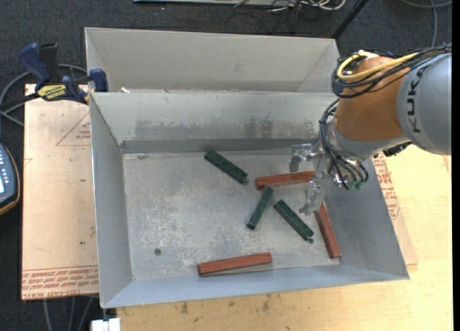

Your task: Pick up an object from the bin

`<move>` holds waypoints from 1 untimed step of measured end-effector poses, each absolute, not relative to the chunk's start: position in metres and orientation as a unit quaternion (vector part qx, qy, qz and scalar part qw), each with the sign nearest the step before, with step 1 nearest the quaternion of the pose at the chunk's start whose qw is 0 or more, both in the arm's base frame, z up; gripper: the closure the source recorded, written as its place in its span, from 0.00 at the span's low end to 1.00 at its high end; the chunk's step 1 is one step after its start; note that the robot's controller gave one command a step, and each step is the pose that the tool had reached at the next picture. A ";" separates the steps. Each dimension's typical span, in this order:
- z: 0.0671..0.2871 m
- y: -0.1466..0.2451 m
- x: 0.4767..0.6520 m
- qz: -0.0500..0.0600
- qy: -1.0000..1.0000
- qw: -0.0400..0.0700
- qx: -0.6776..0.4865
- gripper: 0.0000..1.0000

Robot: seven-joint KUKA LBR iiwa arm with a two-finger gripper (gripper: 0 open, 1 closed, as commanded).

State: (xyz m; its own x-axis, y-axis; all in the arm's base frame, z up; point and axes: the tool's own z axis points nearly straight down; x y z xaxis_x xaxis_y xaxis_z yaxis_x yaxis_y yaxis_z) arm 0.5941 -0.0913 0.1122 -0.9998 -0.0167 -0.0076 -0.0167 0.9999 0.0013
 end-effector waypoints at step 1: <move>0.069 -0.135 0.612 0.000 0.999 0.003 -0.041 0.00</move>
Offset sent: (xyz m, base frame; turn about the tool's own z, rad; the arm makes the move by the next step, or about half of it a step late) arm 0.0169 -0.0430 -0.0422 -0.0690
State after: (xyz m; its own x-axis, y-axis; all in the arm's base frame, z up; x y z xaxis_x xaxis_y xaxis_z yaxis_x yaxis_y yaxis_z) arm 0.6122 -0.1354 0.0690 -0.9966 -0.0822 -0.0057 -0.0822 0.9966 -0.0008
